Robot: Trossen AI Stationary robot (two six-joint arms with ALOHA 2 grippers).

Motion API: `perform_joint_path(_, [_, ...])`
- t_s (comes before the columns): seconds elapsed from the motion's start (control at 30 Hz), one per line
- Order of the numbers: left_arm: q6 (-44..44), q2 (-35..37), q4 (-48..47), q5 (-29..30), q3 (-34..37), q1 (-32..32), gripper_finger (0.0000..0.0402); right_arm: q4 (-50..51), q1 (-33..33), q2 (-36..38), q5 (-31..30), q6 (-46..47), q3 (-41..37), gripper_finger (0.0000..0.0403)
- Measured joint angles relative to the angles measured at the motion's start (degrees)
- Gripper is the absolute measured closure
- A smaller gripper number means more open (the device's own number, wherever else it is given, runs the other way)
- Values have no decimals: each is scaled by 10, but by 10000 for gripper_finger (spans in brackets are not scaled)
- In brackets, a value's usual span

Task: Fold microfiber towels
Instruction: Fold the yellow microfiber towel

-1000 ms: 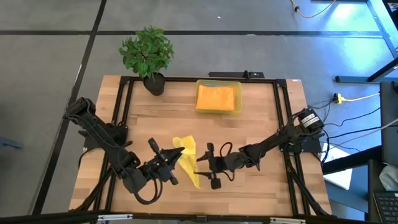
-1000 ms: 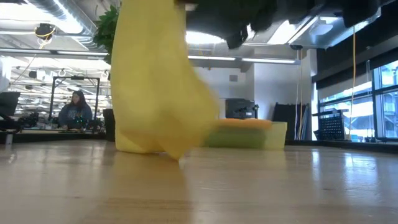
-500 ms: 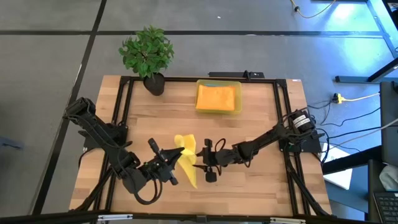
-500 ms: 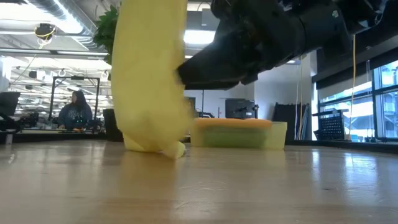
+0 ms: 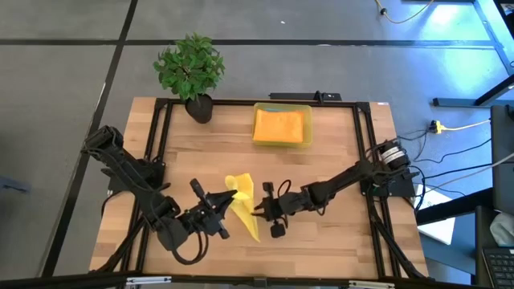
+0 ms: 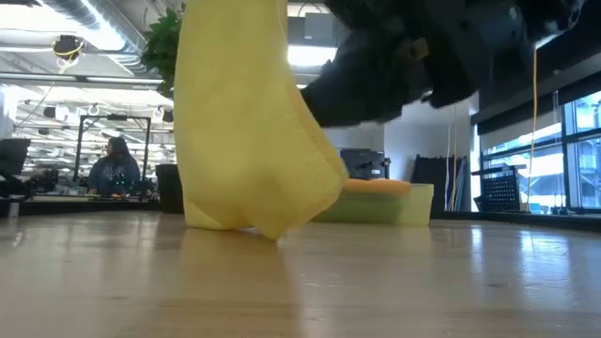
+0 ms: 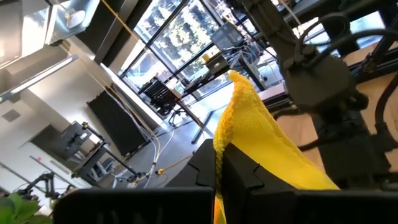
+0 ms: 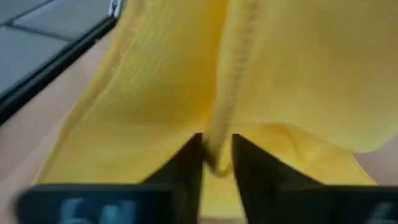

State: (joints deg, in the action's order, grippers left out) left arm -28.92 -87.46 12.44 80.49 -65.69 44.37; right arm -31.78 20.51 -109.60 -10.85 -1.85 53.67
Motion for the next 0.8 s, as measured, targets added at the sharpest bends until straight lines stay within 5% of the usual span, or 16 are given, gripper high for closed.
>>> perform_joint_path(0.13, [-2, 3, -2, 29, 0, 12, 401, 85, 0, 60, -39, -32, 0, 390])
perform_joint_path(0.43, [18, 5, -30, 29, 0, 40, 401, 234, 14, 223, -168, -63, 0, 398])
perform_joint_path(0.63, [100, 6, -157, 28, 0, 37, 401, 321, 30, 324, -280, -78, 0, 400])
perform_joint_path(0.8, [269, 29, -326, -49, 0, -4, 401, 355, 30, 384, -315, -90, 0, 401])
